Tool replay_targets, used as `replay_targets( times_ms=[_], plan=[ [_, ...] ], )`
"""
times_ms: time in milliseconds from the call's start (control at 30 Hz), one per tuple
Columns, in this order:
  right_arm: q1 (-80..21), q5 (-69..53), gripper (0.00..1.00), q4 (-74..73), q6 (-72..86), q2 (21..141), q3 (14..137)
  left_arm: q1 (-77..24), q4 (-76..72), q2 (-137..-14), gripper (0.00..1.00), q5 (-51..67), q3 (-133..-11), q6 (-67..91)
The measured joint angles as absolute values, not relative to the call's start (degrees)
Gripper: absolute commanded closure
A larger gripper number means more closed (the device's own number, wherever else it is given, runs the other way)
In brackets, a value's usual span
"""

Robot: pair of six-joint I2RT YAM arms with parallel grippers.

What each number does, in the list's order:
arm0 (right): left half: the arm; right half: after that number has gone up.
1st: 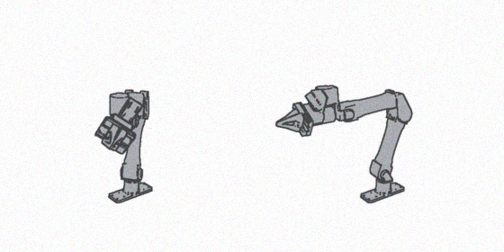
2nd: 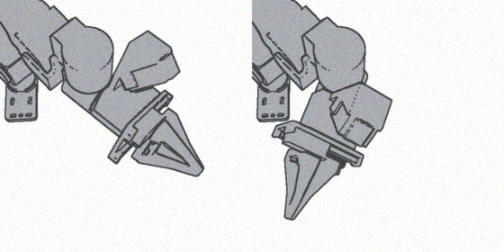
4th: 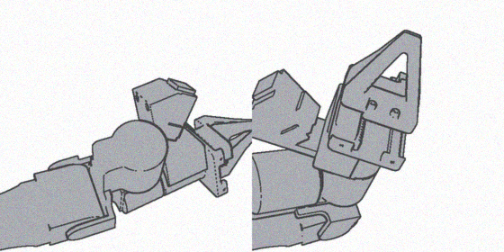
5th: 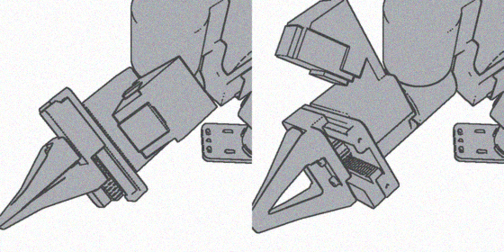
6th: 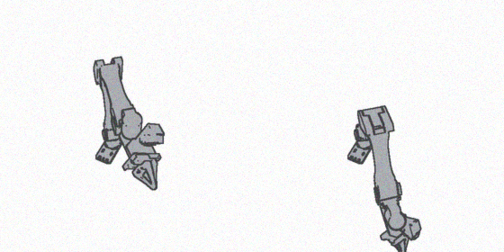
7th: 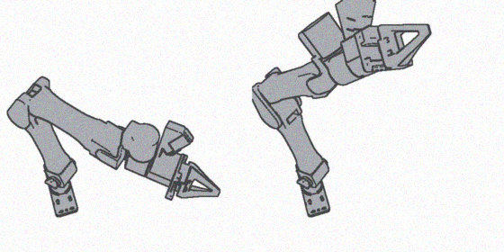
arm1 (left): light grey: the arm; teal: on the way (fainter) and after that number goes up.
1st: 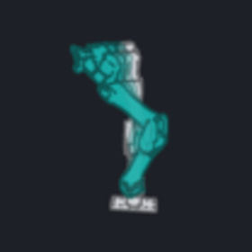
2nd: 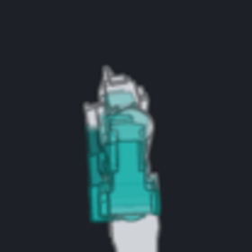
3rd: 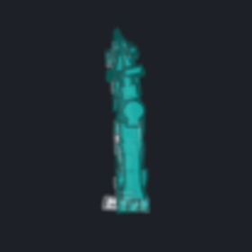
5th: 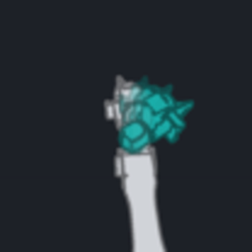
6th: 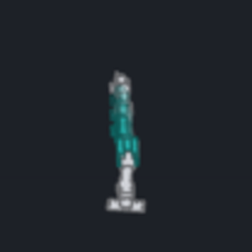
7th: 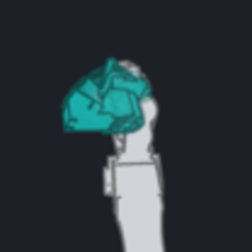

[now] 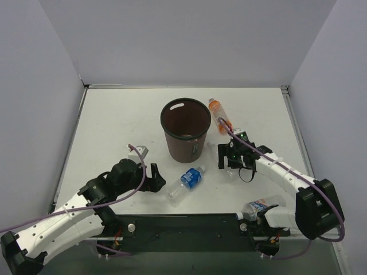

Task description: Put the plastic bottles in the bin

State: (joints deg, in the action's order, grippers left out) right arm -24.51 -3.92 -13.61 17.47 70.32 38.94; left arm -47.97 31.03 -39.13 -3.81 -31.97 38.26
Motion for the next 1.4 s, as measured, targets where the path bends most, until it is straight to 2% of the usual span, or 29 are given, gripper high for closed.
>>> replay_targets(
  times_ms=[133,200,233,300,333,467,600,733,867,1133,1400],
  plan=[
    [-24.86,-4.36,0.23,-10.70,17.52,77.58,40.21,-48.01,31.00,-36.03,0.03,-4.21,-31.97,38.26],
    [-24.93,-4.32,0.31,-10.35,17.87,80.18,41.19,-48.03,30.89,-36.14,0.03,-4.12,-31.97,38.19],
    [-24.97,-4.29,0.41,-10.17,18.11,81.01,41.43,-48.03,30.83,-36.53,0.03,-4.03,-31.97,38.11],
    [-25.04,-4.29,0.47,-10.04,18.92,81.32,41.45,-48.03,30.59,-37.63,0.02,-3.77,-31.97,37.82],
    [-25.17,-4.32,0.54,-10.04,19.29,80.97,41.50,-48.03,30.52,-38.35,0.03,-3.57,-31.97,37.63],
    [-25.19,-4.23,0.63,-12.16,20.62,77.23,41.56,-48.03,30.41,-40.14,0.03,-2.96,-31.97,36.77],
    [-25.19,-3.09,0.64,-19.00,22.15,64.51,43.22,-48.03,29.93,-39.99,0.03,-2.22,-31.97,35.83],
    [-25.23,-2.87,0.63,-24.29,22.48,51.05,50.41,-48.05,28.80,-40.03,0.03,-1.13,-31.97,35.05],
    [-25.52,-4.38,0.64,-25.96,20.88,46.78,59.94,-48.05,28.40,-40.10,0.03,-0.82,-31.97,34.85],
    [-26.22,-10.22,0.64,-22.20,16.80,61.58,78.96,-48.05,26.72,-42.46,0.05,-0.71,-33.32,35.31],
    [-29.43,-12.49,0.65,-16.38,15.88,78.54,85.34,-48.05,27.49,-42.30,0.05,-0.84,-34.65,36.91]
  ],
)
